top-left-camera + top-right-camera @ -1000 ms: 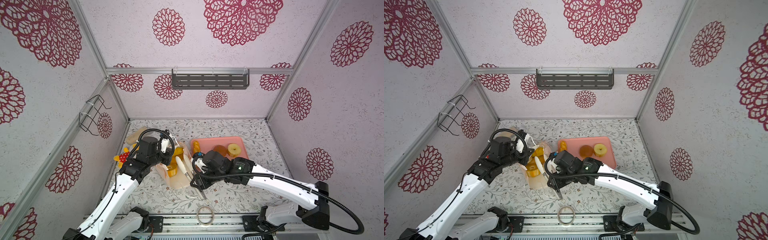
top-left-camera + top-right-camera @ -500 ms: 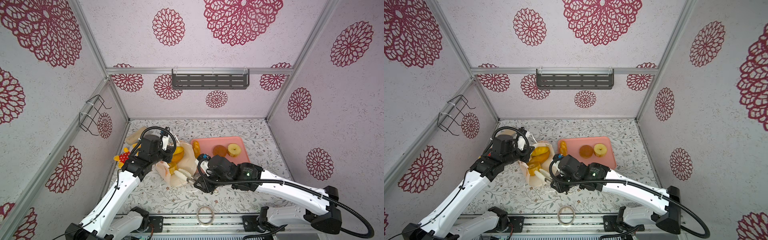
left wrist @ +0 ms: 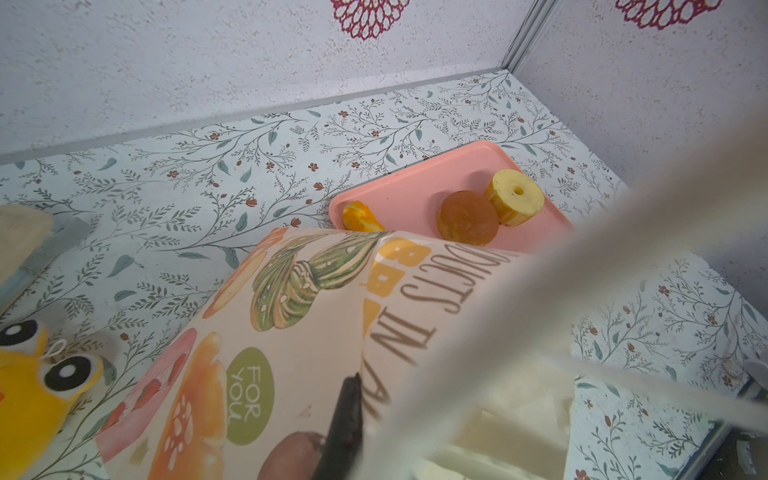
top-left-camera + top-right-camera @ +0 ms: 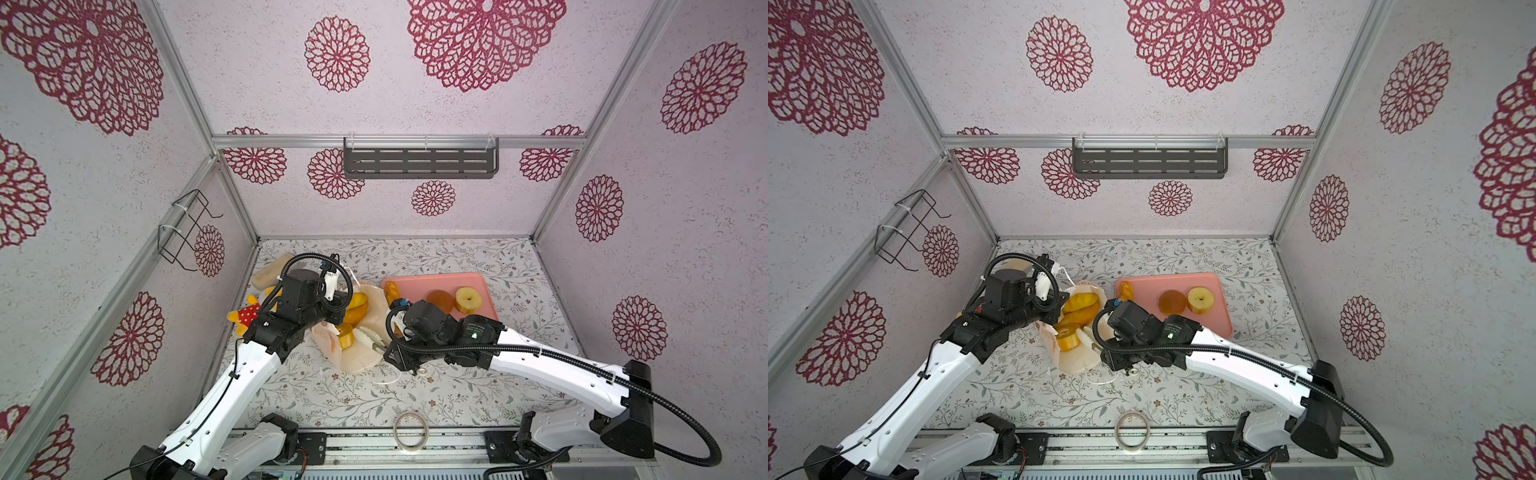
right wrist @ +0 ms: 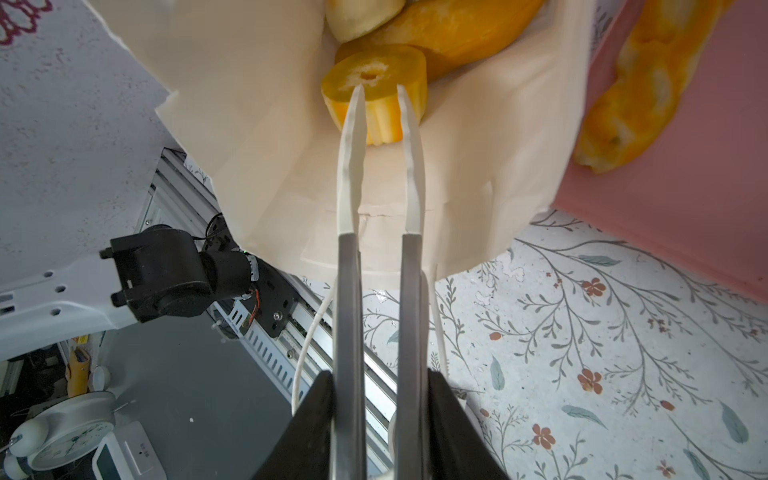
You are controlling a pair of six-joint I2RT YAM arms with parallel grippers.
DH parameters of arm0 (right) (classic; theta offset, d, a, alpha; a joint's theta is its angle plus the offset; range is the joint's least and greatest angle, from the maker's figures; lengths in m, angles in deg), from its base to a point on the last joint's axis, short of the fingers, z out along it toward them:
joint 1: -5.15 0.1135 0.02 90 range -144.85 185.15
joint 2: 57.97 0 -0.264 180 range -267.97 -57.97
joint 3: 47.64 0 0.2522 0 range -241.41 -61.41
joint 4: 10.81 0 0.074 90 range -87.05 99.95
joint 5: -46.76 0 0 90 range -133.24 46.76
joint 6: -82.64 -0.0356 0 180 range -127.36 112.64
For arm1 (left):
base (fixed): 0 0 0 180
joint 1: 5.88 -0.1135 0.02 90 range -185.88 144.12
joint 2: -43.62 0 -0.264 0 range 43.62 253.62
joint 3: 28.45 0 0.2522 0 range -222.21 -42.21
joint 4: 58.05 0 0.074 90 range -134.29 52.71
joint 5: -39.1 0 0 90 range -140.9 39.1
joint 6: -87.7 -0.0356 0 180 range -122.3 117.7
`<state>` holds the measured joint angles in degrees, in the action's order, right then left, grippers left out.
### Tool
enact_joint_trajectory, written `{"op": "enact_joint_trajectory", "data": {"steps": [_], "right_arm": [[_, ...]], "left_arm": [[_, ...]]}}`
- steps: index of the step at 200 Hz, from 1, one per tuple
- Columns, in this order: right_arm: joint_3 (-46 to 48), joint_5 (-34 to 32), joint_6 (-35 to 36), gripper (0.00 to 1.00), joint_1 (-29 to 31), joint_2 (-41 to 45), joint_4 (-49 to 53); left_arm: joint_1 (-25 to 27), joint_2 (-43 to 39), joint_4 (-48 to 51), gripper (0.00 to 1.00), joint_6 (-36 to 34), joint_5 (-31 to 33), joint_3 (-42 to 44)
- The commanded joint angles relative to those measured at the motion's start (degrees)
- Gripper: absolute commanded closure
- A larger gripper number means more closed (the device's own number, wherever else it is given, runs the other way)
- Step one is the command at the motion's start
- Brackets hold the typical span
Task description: Take the fake bread out of the paper bag
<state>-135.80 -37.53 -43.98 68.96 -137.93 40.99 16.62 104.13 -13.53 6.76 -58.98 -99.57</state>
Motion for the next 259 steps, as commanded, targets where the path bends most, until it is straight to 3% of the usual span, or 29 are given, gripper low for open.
{"op": "enact_joint_trajectory", "data": {"steps": [1,99,259], "right_arm": [[-3.8,-1.2,2.0,0.59,-0.3,-0.9,-1.3],[-8.7,-2.2,4.2,0.43,-0.7,-8.9,2.1],[-14.0,2.8,6.4,0.39,-2.0,-19.2,-0.3]], "left_arm": [[0.6,0.3,-2.0,1.0,-0.2,-0.5,-0.3],[0.6,0.1,-2.2,1.0,-0.9,-0.6,0.5],[0.8,0.3,-2.8,1.0,-0.1,-1.2,0.7]]}}
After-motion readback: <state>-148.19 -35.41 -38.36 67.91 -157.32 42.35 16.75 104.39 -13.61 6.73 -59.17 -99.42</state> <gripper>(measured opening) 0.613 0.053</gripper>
